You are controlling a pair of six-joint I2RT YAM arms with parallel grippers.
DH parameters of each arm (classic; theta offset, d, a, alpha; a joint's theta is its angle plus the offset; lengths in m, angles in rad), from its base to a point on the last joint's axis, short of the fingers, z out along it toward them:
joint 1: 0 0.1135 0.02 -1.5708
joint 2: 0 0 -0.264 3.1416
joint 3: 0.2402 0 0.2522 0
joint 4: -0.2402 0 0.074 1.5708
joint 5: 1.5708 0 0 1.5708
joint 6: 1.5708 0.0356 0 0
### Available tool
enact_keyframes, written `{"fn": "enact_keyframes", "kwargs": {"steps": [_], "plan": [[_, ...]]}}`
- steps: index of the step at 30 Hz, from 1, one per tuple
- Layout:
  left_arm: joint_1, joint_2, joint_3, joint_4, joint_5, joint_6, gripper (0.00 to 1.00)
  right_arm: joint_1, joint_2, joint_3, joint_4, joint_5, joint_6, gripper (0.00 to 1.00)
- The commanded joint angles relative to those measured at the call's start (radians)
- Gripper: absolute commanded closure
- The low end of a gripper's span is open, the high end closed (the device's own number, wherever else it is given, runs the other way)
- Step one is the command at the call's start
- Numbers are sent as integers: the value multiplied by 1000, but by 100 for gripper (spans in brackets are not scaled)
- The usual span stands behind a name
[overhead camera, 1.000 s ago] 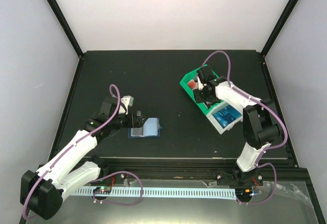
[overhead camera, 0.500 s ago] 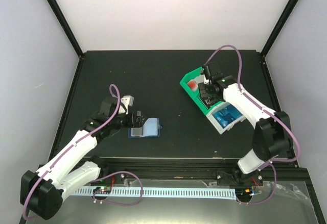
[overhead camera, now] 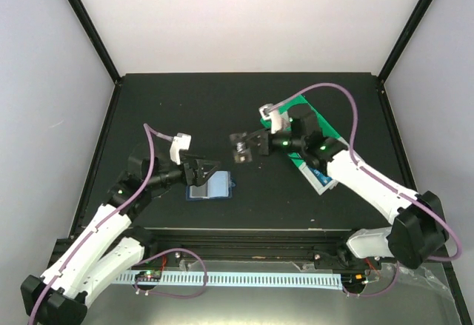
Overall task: Put the credit cards into the card holder
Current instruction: Pick up the credit card from the storage box.
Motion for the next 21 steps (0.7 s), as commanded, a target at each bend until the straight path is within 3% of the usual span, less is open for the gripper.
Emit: {"fn": "enact_keyframes", "kwargs": {"steps": [1, 10, 18, 20, 21], "plan": [[4, -36, -26, 87, 94, -129, 2, 129, 22, -31, 409, -243, 248, 99], [4, -156, -68, 144, 90, -262, 47, 226, 85, -80, 723, -265, 455, 99], [4, -190, -87, 183, 93, -290, 87, 226, 61, -105, 708, -238, 443, 99], [4, -184, -88, 182, 98, -284, 98, 227, 49, -111, 692, -230, 427, 93], [4, -181, -88, 178, 100, -281, 98, 227, 43, -116, 681, -226, 421, 88]]}}
